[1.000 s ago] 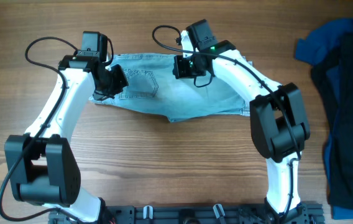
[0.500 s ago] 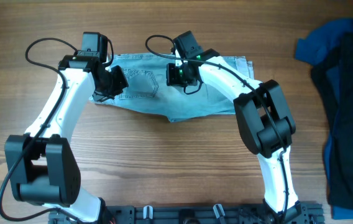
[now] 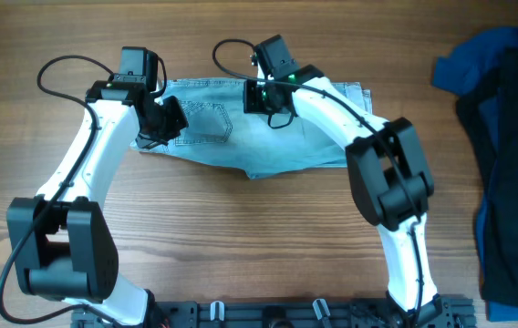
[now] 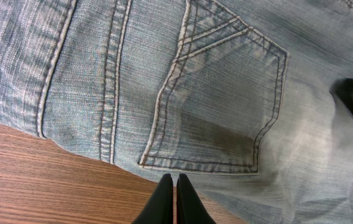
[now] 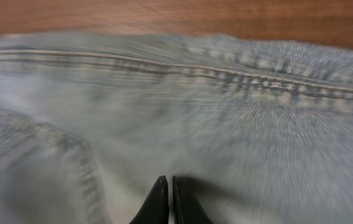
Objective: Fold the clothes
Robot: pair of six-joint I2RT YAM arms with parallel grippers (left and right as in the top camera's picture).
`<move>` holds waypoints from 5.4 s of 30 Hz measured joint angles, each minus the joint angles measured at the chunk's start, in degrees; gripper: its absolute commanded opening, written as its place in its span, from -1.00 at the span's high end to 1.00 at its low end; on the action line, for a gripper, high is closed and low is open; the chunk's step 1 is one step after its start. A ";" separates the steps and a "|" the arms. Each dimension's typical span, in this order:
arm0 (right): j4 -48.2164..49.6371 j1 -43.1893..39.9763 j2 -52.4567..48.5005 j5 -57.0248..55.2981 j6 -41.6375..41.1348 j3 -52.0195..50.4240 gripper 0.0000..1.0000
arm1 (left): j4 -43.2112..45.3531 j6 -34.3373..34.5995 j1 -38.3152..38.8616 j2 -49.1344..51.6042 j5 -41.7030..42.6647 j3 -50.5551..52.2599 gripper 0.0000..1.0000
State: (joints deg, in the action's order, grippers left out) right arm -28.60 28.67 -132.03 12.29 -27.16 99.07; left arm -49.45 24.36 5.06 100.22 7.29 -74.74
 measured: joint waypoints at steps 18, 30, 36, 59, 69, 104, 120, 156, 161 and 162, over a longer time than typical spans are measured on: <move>4.31 -0.35 -1.60 -4.48 1.07 3.17 0.91 | 0.35 -0.02 0.00 0.00 0.00 0.00 0.92; 1.70 -0.35 0.74 -5.51 7.67 3.37 0.89 | 3.08 0.00 -0.09 0.00 0.00 0.00 0.80; -17.70 -0.09 18.01 -4.63 8.79 5.53 0.91 | 3.61 0.63 -6.01 0.00 0.02 0.00 -0.83; -4.92 3.45 8.22 7.19 -0.66 -10.60 0.92 | 3.21 -0.66 -15.10 10.99 9.84 -0.02 -0.96; -4.96 3.45 8.22 7.17 -0.66 -10.60 0.91 | 2.82 1.68 -15.17 14.97 12.35 -0.24 0.92; -4.28 2.78 12.57 6.69 -0.94 -9.79 0.91 | 9.84 -12.83 -15.47 12.79 3.26 -1.16 -0.99; -3.02 2.82 12.57 5.14 -1.14 -9.77 0.91 | 10.51 -14.91 -14.47 17.00 6.49 -3.06 0.68; 1.66 2.43 6.03 6.64 -11.61 -9.73 0.91 | -4.22 -14.69 -9.81 -0.85 3.65 -21.24 0.57; -1.64 2.71 7.58 7.89 -6.51 -9.73 0.91 | -6.60 -14.67 -9.81 -0.66 2.80 -21.24 0.57; -4.07 1.86 9.35 7.78 -5.33 -9.73 0.91 | -6.95 -14.67 -9.73 -0.44 2.78 -21.24 0.57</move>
State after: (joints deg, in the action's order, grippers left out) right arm -32.67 30.52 -122.67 20.08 -32.49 89.34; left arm -56.40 9.69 -4.67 99.79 10.07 -95.98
